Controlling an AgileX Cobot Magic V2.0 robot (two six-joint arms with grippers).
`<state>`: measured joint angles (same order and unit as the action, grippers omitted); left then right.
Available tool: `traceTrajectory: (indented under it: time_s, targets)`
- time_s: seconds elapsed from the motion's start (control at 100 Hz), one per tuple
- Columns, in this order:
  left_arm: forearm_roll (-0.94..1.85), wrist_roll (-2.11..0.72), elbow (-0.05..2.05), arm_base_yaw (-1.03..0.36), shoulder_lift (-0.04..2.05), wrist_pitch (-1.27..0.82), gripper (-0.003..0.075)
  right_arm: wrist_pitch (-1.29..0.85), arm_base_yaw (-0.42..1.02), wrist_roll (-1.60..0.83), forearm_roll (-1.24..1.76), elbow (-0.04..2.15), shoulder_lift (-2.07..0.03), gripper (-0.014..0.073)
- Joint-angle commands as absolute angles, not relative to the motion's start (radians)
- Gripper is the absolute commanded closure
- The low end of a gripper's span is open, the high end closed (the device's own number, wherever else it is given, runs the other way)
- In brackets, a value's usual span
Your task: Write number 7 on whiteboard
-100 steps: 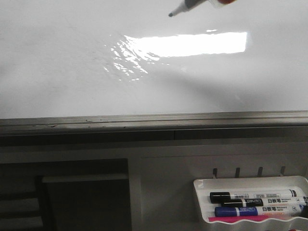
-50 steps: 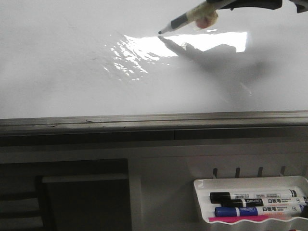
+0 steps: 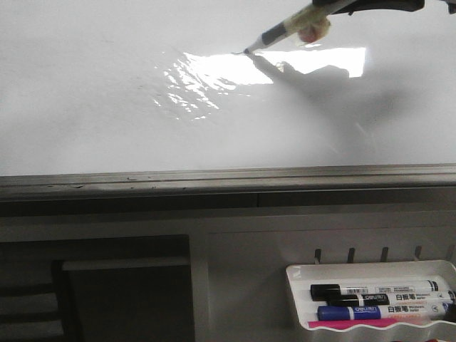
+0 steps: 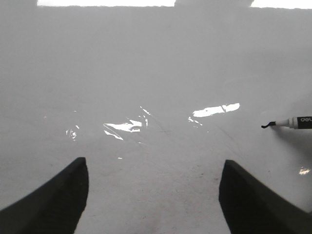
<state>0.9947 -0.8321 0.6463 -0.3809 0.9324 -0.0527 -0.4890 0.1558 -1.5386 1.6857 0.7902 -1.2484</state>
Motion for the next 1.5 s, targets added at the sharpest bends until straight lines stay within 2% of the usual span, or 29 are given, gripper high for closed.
traceTrajectory:
  time_s: [0.0,0.16,0.34,0.47,0.67,0.82,0.91,1.03,1.22,1.49]
  targets:
    - [1.005,-0.825,0.672,-0.379,0.916,-0.008,0.0208,-0.409,0.127,-1.503,1.638,0.818,-1.211,0.0652]
    - [1.005,-0.825,0.672,-0.379,0.916,-0.008,0.0208,-0.422,0.056,-1.448,1.614,0.796,-1.201,0.0652]
    - [1.005,-0.825,0.672,-0.379,0.916,-0.008,0.0208,-0.529,0.002,-1.448,1.617,0.76,-1.201,0.0652]
    - [1.005,-0.825,0.672,-0.379,0.916,-0.008,0.0208,-0.621,0.007,-1.448,1.612,0.73,-1.205,0.0652]
    - [1.005,-0.825,0.672,-0.379,0.916,-0.008,0.0208,-0.645,0.063,-1.448,1.601,0.635,-1.207,0.0652]
    - [1.005,-0.825,0.672,-0.379,0.916,-0.026,0.0208,-0.851,0.066,-1.438,1.576,0.63,-1.176,0.0652]
    - [1.005,-0.83,0.677,-0.388,0.916,-0.085,0.0208,-0.873,0.066,-1.341,1.523,0.644,-1.142,0.0652]
    - [1.003,-0.9,0.688,-0.466,0.916,-0.143,0.0208,-0.888,0.066,-1.191,1.369,0.697,-1.122,0.0652]
    - [1.001,-1.06,0.688,-0.695,0.941,-0.125,0.0208,-0.961,0.066,-0.958,1.159,0.828,-1.124,0.0652]
    - [0.994,-1.164,0.71,-0.947,1.085,0.036,0.0208,-1.081,0.076,-0.908,1.123,0.915,-1.124,0.0652]
